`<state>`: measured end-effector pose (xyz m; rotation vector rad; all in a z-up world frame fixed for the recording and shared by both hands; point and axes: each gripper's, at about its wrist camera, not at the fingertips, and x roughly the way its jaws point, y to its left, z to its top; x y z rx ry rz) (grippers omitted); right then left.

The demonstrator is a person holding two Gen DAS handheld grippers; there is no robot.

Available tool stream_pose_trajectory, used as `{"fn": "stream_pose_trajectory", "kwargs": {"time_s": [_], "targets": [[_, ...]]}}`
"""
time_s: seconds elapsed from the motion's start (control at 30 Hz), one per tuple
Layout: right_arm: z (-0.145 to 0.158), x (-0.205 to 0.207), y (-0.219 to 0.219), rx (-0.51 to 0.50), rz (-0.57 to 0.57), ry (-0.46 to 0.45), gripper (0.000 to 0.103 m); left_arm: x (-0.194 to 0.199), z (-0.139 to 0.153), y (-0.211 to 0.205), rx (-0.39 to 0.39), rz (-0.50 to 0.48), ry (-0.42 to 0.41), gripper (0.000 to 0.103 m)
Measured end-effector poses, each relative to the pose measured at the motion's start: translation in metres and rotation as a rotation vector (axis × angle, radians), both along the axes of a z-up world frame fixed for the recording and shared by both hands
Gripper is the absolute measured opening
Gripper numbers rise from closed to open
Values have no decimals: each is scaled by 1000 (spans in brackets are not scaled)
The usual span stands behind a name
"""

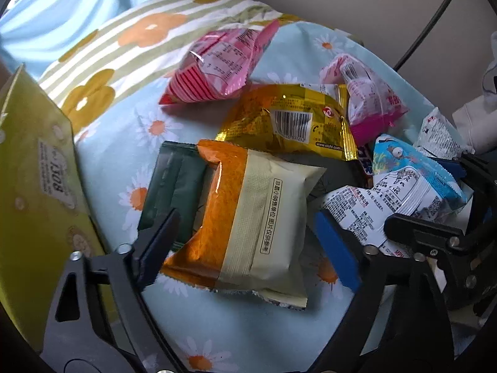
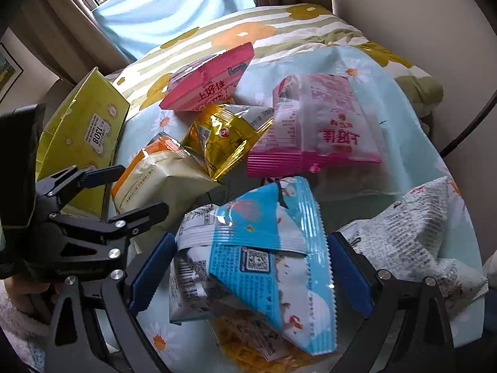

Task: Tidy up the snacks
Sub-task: 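Grasp the orange-and-cream pack with the left tool while the right grasps the blue triangular pack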

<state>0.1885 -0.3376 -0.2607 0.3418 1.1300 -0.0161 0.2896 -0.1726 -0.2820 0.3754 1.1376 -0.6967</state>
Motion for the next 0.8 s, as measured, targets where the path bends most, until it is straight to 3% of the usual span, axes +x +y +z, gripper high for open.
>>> {"fn": "stream_pose_trajectory", "kwargs": {"time_s": [0.37, 0.6, 0.8], "targets": [[-4, 2, 11, -53, 55, -8, 96, -3, -16, -14, 57, -79, -37, 64], [-5, 1, 14, -43, 83, -17, 72, -3, -10, -8, 46, -48, -37, 58], [-4, -3, 10, -32, 83, -28, 66, -8, 0, -1, 33, -22, -46, 58]]}}
